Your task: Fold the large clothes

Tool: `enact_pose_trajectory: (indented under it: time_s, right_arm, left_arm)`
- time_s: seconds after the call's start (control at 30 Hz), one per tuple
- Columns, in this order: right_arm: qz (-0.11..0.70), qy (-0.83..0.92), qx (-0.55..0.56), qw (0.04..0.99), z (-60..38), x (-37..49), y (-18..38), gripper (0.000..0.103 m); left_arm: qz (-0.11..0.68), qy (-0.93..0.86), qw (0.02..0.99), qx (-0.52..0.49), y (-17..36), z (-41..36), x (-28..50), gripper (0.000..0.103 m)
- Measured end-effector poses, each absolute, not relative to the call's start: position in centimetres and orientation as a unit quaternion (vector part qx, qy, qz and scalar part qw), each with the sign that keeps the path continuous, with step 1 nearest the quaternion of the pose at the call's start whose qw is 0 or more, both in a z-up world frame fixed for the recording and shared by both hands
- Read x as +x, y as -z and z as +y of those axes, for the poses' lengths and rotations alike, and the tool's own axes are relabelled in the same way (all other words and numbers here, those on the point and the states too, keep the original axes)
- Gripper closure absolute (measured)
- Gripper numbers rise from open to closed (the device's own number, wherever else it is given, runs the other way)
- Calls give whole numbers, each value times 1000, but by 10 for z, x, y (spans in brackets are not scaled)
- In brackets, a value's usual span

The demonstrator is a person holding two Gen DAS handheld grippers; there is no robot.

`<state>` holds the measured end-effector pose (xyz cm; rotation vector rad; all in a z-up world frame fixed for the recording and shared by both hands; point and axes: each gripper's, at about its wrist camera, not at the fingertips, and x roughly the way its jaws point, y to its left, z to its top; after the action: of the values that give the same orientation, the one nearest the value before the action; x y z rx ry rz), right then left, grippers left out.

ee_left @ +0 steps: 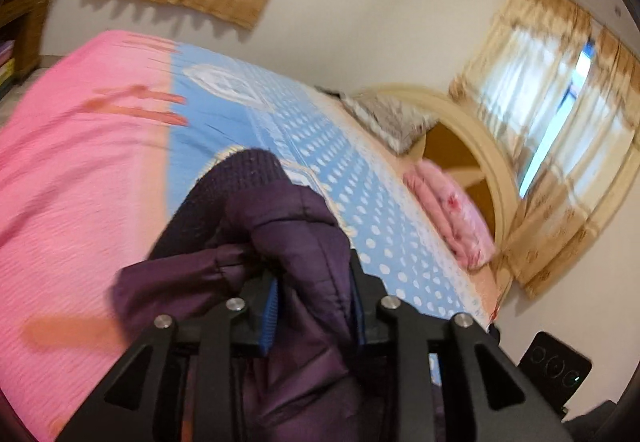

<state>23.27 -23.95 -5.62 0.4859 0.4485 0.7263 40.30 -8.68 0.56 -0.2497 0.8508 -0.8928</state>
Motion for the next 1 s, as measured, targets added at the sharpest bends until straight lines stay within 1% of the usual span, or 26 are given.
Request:
enact_pose_trajectory:
  time_s: [0.17, 0.2, 0.27, 0.3, 0.33, 0.37, 0.4, 0.47, 0.5, 0.6, 0.67, 0.7, 0.73, 0.77, 0.8, 0.83, 0.87, 0.93, 1.0]
  right_arm:
    - [237, -308, 300, 871, -300, 237, 94, 89]
    - [242, -300, 308, 870, -310, 236, 103, 89]
    - [250, -294, 317, 866, -319, 229, 116, 89]
    - [252, -289, 325, 865, -325, 227, 124, 89]
    - [253, -288, 330, 862, -338, 216, 128, 89]
    - [258, -291, 333, 859, -340, 215, 133, 89]
    - [260, -292, 334, 858, -343, 215, 136, 89]
    - [263, -291, 341, 854, -354, 214, 140, 86]
    - [267, -289, 344, 852, -359, 212, 147, 86]
    - [274, -284, 341, 853, -366, 215, 149, 86]
    - [280, -280, 339, 853, -369, 213, 152, 85]
    - [281, -279, 338, 854, -371, 217, 150, 85]
    - [282, -276, 335, 856, -373, 216, 150, 85]
    - [283, -271, 326, 860, -373, 214, 147, 85]
    - [281, -267, 319, 865, -373, 212, 142, 83]
    - [277, -261, 314, 870, -374, 213, 138, 74]
    - [272, -249, 307, 877, -376, 211, 131, 62]
    - [251, -210, 290, 899, -380, 206, 112, 58]
    - [219, -169, 261, 925, -380, 205, 80, 58]
  left_arm:
    - [461, 402, 789, -58, 33, -164, 407, 65]
    - [469, 397, 787, -49, 41, -175, 408, 61]
    - [475, 390, 788, -37, 46, -186, 404, 59]
    - [471, 384, 794, -30, 46, -190, 402, 50]
    - [467, 376, 800, -24, 43, -191, 400, 38]
    - [463, 375, 803, -20, 39, -194, 398, 32]
    - [455, 375, 807, -16, 32, -197, 396, 25]
    - [435, 372, 820, -10, 20, -201, 390, 22]
    - [423, 367, 828, -4, 16, -205, 386, 19]
    - [379, 322, 868, 11, 7, -202, 373, 19]
    - [334, 280, 900, 22, 1, -181, 348, 17]
    - [309, 248, 918, 35, 0, -171, 333, 11]
    - [287, 222, 931, 41, 1, -163, 323, 3]
    - [260, 190, 946, 45, 5, -151, 308, 0]
    - [249, 160, 954, 49, 11, -142, 299, 0]
    - [249, 136, 957, 56, 18, -136, 295, 0]
    - [253, 118, 959, 55, 27, -130, 293, 0]
    - [273, 110, 955, 36, 43, -122, 297, 0]
    - [279, 98, 955, 27, 52, -120, 303, 0]
